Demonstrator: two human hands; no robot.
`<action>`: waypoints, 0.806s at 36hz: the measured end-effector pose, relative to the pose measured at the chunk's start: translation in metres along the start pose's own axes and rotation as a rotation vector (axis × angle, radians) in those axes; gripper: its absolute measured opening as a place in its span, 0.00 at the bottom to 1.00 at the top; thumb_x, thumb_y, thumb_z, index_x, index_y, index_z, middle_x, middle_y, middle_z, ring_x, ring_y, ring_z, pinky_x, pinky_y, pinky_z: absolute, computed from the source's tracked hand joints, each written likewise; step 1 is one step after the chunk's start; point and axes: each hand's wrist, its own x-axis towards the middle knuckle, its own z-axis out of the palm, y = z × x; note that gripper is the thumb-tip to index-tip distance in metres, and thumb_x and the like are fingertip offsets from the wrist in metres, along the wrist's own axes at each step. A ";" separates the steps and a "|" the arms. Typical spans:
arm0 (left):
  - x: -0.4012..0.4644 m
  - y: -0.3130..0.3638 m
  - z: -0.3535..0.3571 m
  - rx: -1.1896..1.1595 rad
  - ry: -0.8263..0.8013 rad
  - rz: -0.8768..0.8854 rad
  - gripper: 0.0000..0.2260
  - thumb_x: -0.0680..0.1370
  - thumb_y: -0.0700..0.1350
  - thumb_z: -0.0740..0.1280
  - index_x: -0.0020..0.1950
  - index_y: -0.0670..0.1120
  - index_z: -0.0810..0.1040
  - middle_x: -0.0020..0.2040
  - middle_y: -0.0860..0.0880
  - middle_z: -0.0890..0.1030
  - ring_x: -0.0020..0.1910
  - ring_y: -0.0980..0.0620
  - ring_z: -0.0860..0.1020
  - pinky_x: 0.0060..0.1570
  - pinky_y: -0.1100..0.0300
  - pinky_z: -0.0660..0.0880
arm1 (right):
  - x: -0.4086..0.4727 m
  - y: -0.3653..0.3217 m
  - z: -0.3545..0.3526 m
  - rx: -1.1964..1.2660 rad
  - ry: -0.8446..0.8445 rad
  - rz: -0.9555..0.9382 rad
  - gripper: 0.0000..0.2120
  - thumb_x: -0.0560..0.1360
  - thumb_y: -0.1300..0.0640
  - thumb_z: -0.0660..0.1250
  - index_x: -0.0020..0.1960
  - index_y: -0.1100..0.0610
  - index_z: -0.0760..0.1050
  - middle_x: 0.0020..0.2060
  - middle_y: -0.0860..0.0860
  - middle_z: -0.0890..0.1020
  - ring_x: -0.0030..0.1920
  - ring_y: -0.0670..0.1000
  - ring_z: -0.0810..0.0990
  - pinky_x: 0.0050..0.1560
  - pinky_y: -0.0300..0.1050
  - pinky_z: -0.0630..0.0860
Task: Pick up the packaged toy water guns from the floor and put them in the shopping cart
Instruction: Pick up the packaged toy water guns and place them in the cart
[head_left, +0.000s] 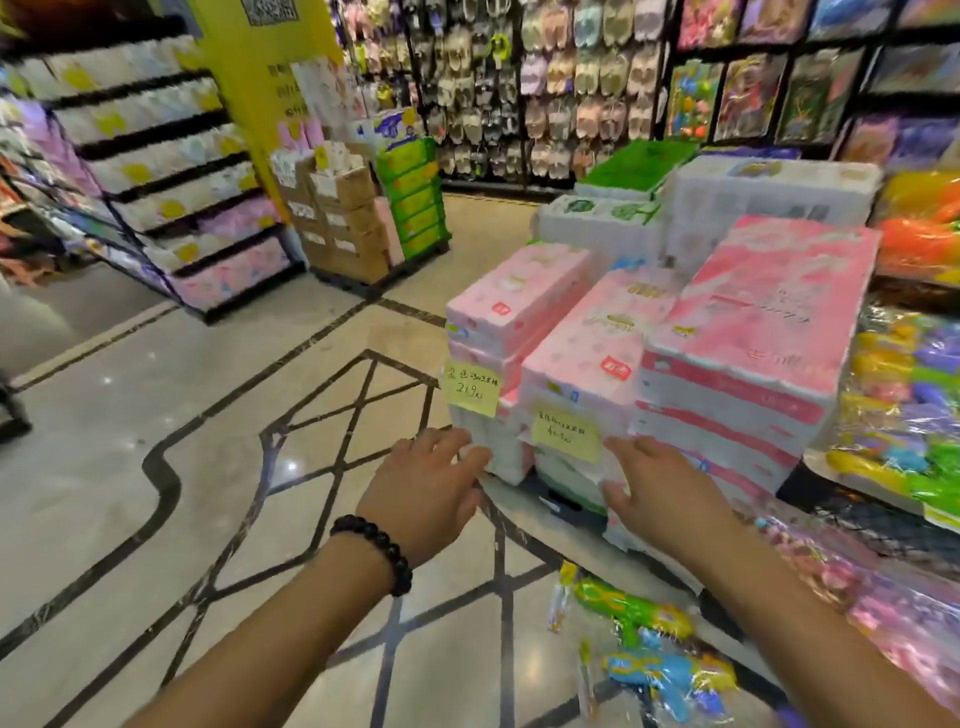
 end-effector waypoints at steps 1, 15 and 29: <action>0.020 -0.005 -0.003 0.013 0.002 0.016 0.18 0.78 0.54 0.68 0.67 0.55 0.72 0.67 0.50 0.75 0.62 0.45 0.75 0.56 0.47 0.77 | 0.014 0.004 -0.002 0.005 0.002 0.017 0.27 0.81 0.42 0.59 0.78 0.47 0.61 0.71 0.51 0.72 0.68 0.58 0.73 0.58 0.55 0.78; 0.239 0.020 -0.010 0.031 0.087 0.381 0.19 0.75 0.50 0.72 0.65 0.52 0.76 0.63 0.48 0.79 0.59 0.42 0.77 0.50 0.44 0.79 | 0.098 0.099 -0.044 0.046 0.116 0.278 0.27 0.82 0.44 0.58 0.79 0.50 0.59 0.73 0.53 0.70 0.67 0.60 0.72 0.58 0.57 0.77; 0.360 0.167 0.042 -0.081 0.162 0.959 0.19 0.72 0.48 0.76 0.62 0.50 0.78 0.60 0.47 0.80 0.57 0.42 0.79 0.49 0.45 0.79 | 0.029 0.193 -0.010 0.093 0.162 0.860 0.27 0.79 0.44 0.62 0.76 0.48 0.62 0.68 0.53 0.72 0.63 0.60 0.74 0.55 0.54 0.78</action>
